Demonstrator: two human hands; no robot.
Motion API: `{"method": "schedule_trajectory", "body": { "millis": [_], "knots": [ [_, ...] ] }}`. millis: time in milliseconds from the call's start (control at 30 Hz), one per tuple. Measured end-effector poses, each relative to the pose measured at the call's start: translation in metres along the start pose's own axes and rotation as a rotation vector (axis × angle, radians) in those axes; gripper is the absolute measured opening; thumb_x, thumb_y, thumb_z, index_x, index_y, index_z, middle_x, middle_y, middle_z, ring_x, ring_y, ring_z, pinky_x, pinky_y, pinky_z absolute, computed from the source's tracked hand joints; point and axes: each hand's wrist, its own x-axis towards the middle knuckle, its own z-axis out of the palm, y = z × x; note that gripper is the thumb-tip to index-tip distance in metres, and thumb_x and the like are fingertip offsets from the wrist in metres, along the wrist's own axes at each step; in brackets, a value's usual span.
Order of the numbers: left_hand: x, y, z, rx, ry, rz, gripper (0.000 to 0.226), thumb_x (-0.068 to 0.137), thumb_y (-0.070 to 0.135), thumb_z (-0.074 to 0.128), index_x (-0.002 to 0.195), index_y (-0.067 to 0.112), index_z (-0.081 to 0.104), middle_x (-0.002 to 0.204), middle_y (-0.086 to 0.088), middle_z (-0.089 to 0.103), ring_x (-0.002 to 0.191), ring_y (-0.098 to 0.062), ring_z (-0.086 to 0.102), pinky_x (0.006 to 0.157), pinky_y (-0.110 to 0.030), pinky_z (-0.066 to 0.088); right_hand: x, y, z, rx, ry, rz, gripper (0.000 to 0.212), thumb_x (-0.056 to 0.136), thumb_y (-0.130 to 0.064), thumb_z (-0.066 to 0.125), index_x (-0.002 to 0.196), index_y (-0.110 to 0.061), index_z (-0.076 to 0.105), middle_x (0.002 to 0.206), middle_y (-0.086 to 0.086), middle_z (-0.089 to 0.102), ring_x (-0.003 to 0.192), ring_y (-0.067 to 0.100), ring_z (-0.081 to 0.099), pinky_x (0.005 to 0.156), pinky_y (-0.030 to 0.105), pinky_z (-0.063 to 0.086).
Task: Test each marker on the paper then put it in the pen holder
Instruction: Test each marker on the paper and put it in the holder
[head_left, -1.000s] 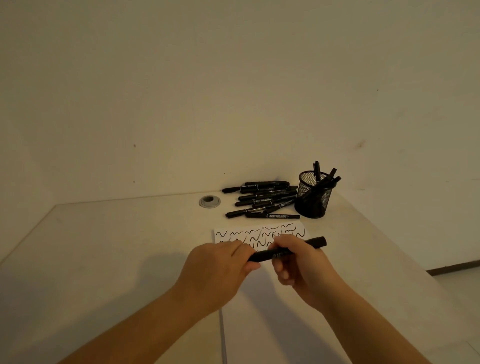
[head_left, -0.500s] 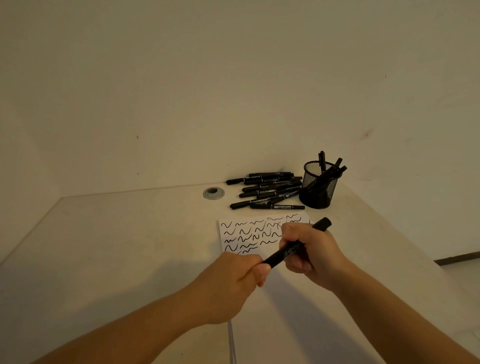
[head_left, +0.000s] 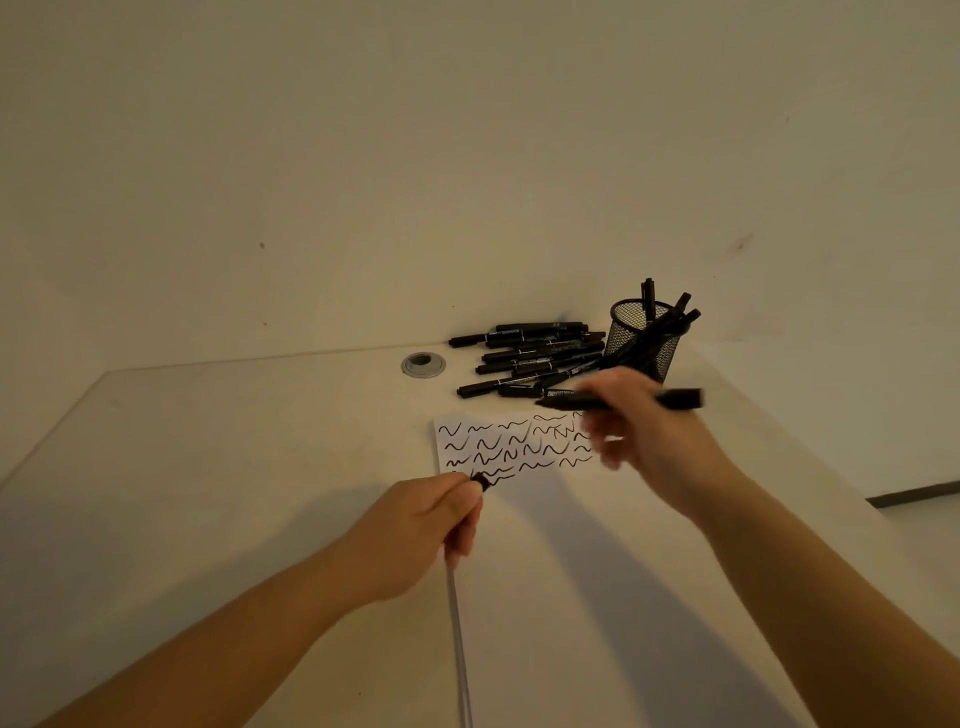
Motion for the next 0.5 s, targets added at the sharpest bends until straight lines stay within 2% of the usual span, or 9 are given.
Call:
{"method": "schedule_trajectory", "body": {
  "millis": [67, 133, 233, 267, 367, 500],
  "knots": [
    [0.005, -0.003, 0.007, 0.205, 0.099, 0.116, 0.035, 0.097, 0.03, 0.037, 0.07, 0.02, 0.056, 0.06, 0.015, 0.063, 0.056, 0.0, 0.057, 0.059, -0.015, 0.042, 0.001, 0.006, 0.013, -0.199, -0.076, 0.059, 0.011, 0.088, -0.021, 0.057, 0.092, -0.021, 0.067, 0.073, -0.002, 0.07, 0.061, 0.01, 0.062, 0.049, 0.021, 0.047],
    [0.008, -0.008, 0.013, 0.277, 0.144, 0.162, 0.032, 0.094, 0.039, 0.037, 0.079, 0.024, 0.06, 0.07, 0.019, 0.065, 0.07, 0.001, 0.061, 0.069, -0.021, 0.048, 0.007, 0.014, 0.017, -0.244, -0.003, 0.127, 0.013, 0.086, -0.017, 0.061, 0.091, -0.027, 0.067, 0.077, -0.003, 0.071, 0.064, 0.007, 0.065, 0.054, 0.022, 0.049],
    [0.013, -0.016, 0.016, 0.356, 0.142, 0.155, 0.027, 0.095, 0.039, 0.037, 0.092, 0.027, 0.061, 0.085, 0.021, 0.066, 0.081, 0.003, 0.062, 0.074, -0.024, 0.05, 0.014, 0.027, 0.026, -0.218, 0.163, 0.2, 0.004, 0.085, -0.019, 0.062, 0.083, -0.019, 0.065, 0.065, -0.002, 0.068, 0.056, 0.008, 0.061, 0.051, 0.02, 0.047],
    [0.014, -0.018, 0.016, 0.363, 0.125, 0.152, 0.026, 0.095, 0.038, 0.037, 0.094, 0.027, 0.06, 0.087, 0.023, 0.065, 0.082, 0.004, 0.061, 0.075, -0.024, 0.049, 0.014, 0.033, 0.029, -0.242, 0.208, 0.201, 0.007, 0.086, -0.022, 0.061, 0.081, -0.017, 0.063, 0.062, -0.002, 0.067, 0.055, 0.007, 0.06, 0.051, 0.02, 0.045],
    [0.012, -0.025, 0.014, 0.288, 0.087, 0.138, 0.032, 0.094, 0.042, 0.034, 0.096, 0.026, 0.062, 0.084, 0.032, 0.061, 0.086, 0.007, 0.059, 0.078, -0.019, 0.047, 0.01, 0.054, 0.034, -0.254, 0.315, 0.149, 0.008, 0.086, -0.02, 0.059, 0.079, -0.017, 0.06, 0.059, -0.002, 0.063, 0.051, 0.002, 0.057, 0.052, 0.017, 0.044],
    [0.012, -0.028, 0.012, 0.23, 0.092, 0.132, 0.04, 0.089, 0.044, 0.032, 0.094, 0.021, 0.064, 0.081, 0.041, 0.059, 0.083, 0.009, 0.058, 0.075, -0.016, 0.045, 0.006, 0.064, 0.034, -0.226, 0.323, 0.096, 0.011, 0.084, -0.013, 0.059, 0.075, -0.018, 0.058, 0.052, -0.003, 0.058, 0.046, 0.0, 0.053, 0.049, 0.011, 0.045]
  ]
}}
